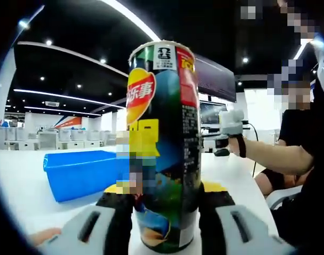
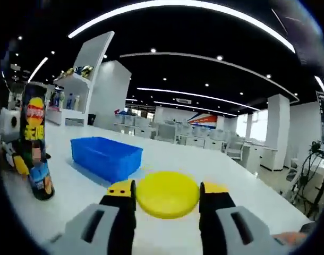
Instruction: Open the lid of the chip container on the table, take out the chips, place them into the box in front of the container, and close the lid
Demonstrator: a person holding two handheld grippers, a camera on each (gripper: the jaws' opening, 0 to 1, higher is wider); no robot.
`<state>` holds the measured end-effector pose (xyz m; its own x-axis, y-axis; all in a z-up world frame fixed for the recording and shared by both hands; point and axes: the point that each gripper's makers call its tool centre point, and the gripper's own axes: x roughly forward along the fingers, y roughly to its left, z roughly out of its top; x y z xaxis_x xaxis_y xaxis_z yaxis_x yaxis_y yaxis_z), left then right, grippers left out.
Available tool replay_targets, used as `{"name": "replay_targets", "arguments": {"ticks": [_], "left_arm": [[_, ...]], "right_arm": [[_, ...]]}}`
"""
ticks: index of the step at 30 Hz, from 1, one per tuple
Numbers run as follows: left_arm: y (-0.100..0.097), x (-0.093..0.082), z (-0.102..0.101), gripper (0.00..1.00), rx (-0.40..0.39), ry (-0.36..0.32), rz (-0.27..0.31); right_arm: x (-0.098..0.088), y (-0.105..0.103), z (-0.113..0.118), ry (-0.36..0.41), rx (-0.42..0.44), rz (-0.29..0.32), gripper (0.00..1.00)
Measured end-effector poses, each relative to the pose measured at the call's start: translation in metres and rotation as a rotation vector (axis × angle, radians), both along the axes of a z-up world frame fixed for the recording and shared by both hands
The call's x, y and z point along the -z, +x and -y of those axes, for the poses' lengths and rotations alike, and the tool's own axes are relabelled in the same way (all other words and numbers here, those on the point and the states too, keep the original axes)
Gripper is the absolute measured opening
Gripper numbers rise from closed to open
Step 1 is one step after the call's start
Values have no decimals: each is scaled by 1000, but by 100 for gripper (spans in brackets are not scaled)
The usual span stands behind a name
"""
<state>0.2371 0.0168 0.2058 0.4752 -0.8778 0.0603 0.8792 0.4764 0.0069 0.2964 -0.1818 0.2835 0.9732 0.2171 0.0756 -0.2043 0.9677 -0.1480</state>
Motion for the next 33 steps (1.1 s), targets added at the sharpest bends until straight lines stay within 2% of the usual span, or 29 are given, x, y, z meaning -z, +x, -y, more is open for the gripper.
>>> {"name": "replay_targets", "arguments": {"ticks": [1,3,4,7,9,12,13,15,19,21,25,33], "left_arm": [[0,0,0,49,0,0,0],[0,0,0,49,0,0,0],[0,0,0,49,0,0,0],[0,0,1,49,-1,0,1],[0,0,1,49,-2,0,2],[0,0,1,49,-2,0,3],[0,0,1,49,-2,0,3],[0,0,1,49,-2,0,4],[-1,-1,1,49,-3,1,6],[-1,-1,1,49,-5,3,8],[-1,0,0,49,-5,6,11],[-2,0,0,49,-6,8,14]], "right_arm": [[-21,-6,-17,30,-46,27,44],[-50,-16,-46,68,-134,57,44],[-55,-18,-52,73,-152,60,44],[-82,-35,-97,111,-285,36,44],[-96,-46,-122,123,-364,45,44],[-108,-61,-151,158,-451,40,44],[-110,-64,-159,169,-478,34,44],[-105,-68,-178,175,-534,-17,44],[-97,-66,-193,161,-549,-38,44],[-87,-65,-200,151,-560,-74,44],[-79,-69,-213,143,-589,-86,44],[-69,-66,-226,25,-569,-84,44]]}}
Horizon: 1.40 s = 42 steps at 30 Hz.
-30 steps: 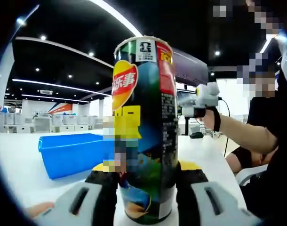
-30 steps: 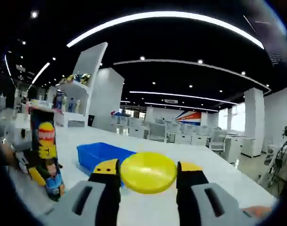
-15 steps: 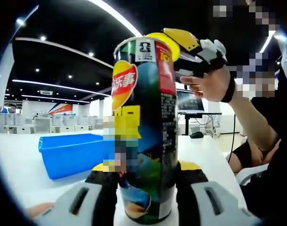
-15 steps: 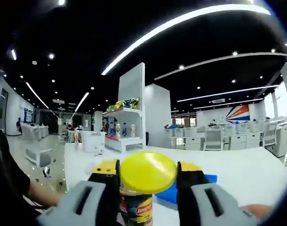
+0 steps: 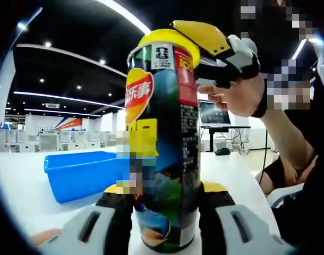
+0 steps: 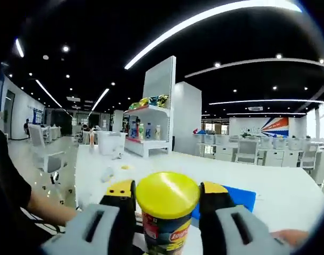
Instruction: Open the lid of the chip container on the table, take out the chips, place them into the box in front of the container, and close the lid
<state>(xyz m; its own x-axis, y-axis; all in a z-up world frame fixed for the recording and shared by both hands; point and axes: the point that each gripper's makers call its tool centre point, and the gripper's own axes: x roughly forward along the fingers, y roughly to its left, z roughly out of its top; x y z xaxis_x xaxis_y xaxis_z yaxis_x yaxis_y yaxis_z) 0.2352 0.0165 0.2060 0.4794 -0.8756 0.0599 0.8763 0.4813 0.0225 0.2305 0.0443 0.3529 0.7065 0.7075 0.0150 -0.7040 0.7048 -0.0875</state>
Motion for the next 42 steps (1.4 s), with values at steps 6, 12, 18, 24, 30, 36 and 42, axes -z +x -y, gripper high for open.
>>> {"name": "replay_targets", "arguments": {"ticks": [6,12,18,24,30,36,42], "left_arm": [[0,0,0,49,-1,2,4],[1,1,0,49,-7,6,10],[1,1,0,49,-8,9,14],[2,1,0,49,-9,12,18],[2,1,-1,49,-10,13,20],[2,1,-1,50,-9,13,20],[3,1,-1,50,-10,13,22]], "right_arm": [[7,3,-3,-29,1,-6,45],[8,5,-3,-26,-4,-21,45],[9,6,-3,-28,-19,-13,45],[4,4,-2,33,-45,-26,49],[-21,8,9,109,1,54,44],[-38,10,17,109,44,90,9],[-26,14,5,87,38,85,8]]}}
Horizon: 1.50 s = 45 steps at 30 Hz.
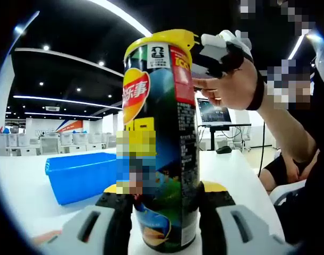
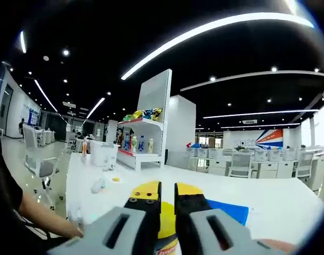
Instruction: Open the lid of the chip container on the table, take out the chips, place them into the box in front of the container, and close the lid
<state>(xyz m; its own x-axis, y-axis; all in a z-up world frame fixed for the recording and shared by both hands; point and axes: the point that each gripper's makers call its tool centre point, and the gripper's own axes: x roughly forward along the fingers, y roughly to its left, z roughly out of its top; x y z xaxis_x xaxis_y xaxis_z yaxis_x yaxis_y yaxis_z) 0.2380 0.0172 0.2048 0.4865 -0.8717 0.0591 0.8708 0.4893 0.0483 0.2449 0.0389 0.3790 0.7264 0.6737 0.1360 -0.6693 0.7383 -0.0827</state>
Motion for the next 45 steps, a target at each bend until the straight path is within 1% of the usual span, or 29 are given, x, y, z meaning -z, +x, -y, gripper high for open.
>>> {"name": "replay_targets", "arguments": {"ticks": [4,7,10,14,20,24,25,28,34,36,37,41,45], "left_arm": [[0,0,0,50,-1,1,2],[0,0,0,50,-1,2,3],[0,0,0,50,-1,3,4],[0,0,0,50,-1,3,5],[0,0,0,50,-2,6,8],[0,0,0,50,-2,7,9],[0,0,0,50,-3,7,9],[0,0,0,50,-3,8,10],[0,0,0,50,-3,8,10],[0,0,0,50,-3,8,10],[0,0,0,50,-3,8,10],[0,0,0,50,-3,7,10],[0,0,0,50,-3,6,9]], "right_arm": [[13,7,-2,-6,15,-30,8],[15,9,-3,18,7,-47,6],[14,9,-6,25,-6,-68,4],[7,8,-13,31,-23,-55,3],[16,13,-21,-21,-11,-70,3],[22,14,-22,-30,-17,-86,2],[22,14,-22,-31,-17,-75,2],[22,14,-22,-43,-17,-69,2],[23,12,-23,-28,-33,-74,2],[24,12,-23,-29,-33,-77,0],[25,12,-24,-26,-33,-88,0],[25,12,-23,-22,-28,-93,0],[26,13,-23,-33,-29,-103,0]]}}
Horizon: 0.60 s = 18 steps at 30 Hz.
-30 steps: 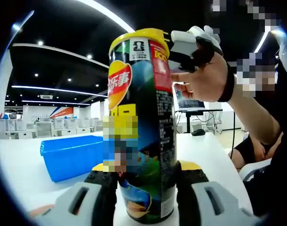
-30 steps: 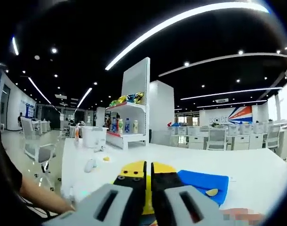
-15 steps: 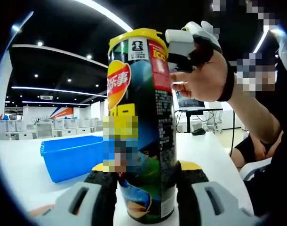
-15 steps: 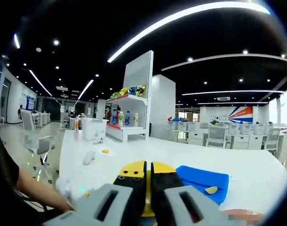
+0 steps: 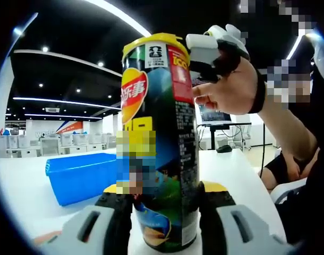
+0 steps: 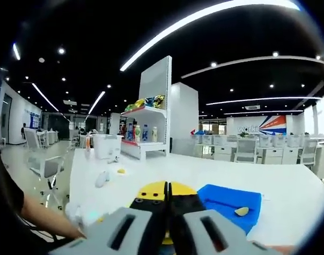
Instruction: Open the lid of the chip container on the table, take out the chips, place them into the box in front of the container, and close the lid
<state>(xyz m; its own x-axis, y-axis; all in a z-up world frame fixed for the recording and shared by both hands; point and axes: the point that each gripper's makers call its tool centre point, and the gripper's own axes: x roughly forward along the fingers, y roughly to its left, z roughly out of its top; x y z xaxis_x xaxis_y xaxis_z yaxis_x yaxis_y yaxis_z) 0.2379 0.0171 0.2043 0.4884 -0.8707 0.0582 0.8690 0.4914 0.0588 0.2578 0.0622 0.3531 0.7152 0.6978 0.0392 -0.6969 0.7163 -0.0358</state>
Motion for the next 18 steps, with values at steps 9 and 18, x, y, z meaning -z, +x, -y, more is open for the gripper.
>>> {"name": "replay_targets", "arguments": {"ticks": [9,18], "left_arm": [[0,0,0,50,0,0,-1],[-1,0,1,50,2,-1,-2]], "right_arm": [[3,0,-3,-54,-3,-19,0],[6,0,-4,-82,-24,-39,0]]}}
